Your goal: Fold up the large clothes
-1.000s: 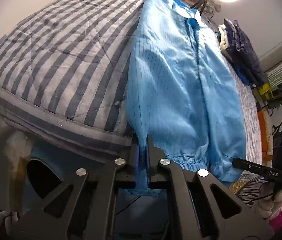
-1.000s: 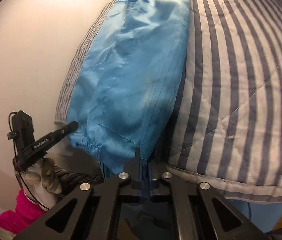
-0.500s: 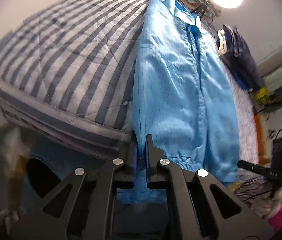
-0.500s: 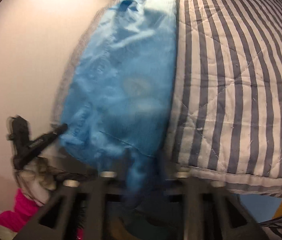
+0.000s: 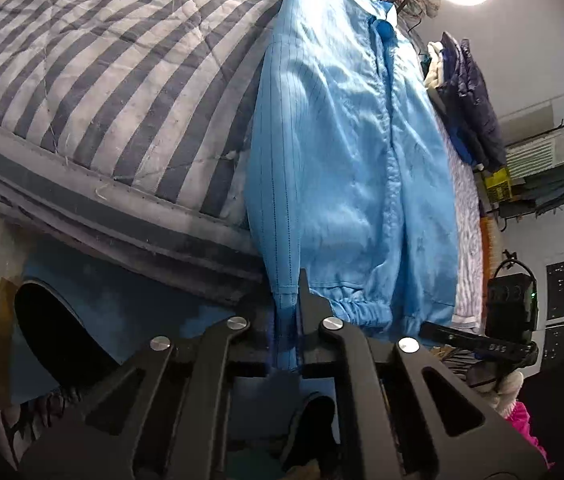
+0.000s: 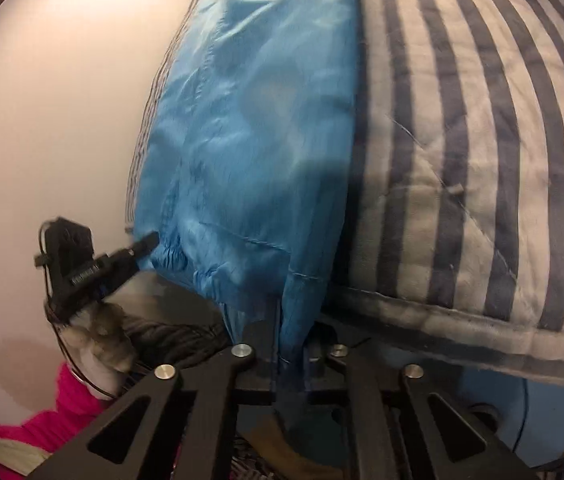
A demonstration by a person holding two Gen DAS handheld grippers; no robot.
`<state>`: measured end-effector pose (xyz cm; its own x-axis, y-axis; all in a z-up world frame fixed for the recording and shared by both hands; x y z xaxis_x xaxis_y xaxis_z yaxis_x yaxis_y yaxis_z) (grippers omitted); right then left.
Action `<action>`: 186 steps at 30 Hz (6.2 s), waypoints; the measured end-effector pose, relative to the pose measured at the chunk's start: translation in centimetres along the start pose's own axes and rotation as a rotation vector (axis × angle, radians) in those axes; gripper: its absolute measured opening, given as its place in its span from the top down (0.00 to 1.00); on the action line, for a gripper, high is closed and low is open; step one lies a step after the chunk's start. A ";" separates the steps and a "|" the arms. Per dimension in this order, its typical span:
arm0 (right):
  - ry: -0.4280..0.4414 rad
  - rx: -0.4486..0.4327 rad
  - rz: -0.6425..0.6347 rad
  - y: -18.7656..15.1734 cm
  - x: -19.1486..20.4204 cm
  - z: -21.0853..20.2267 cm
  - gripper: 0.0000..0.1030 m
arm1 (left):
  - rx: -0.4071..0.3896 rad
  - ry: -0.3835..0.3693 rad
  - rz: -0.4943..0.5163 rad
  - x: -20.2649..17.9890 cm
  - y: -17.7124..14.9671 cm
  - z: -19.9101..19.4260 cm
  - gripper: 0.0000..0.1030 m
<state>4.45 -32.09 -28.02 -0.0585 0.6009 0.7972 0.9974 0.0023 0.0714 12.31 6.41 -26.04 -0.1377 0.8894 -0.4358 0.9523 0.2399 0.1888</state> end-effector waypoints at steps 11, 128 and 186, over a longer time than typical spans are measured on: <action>0.103 -0.034 0.066 0.1 -0.1 -0.6 0.99 | 0.001 -0.059 0.000 -0.5 0.2 -1.6 0.98; -0.342 -0.374 -0.297 20.8 1.7 -4.9 0.74 | -0.248 0.183 0.286 -6.6 20.4 1.2 0.77; -0.387 -0.309 -0.424 52.4 1.2 0.7 0.52 | -0.228 0.178 0.396 -17.2 49.4 16.7 0.56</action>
<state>56.67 -30.70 -23.79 -0.3676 0.8429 0.3930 0.8303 0.1070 0.5470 66.25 -3.53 -23.97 0.1599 0.9774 -0.1385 0.8596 -0.0690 0.5062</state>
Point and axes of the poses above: each gripper's, at about its wrist camera, not at the fingertips, and z roughly the way its jaws point, x to its left, y to its top, the point moved 2 cm from there along z, roughly the way its jaws point, and after that the axes turned 12 degrees about y, right-handed, at the moved point
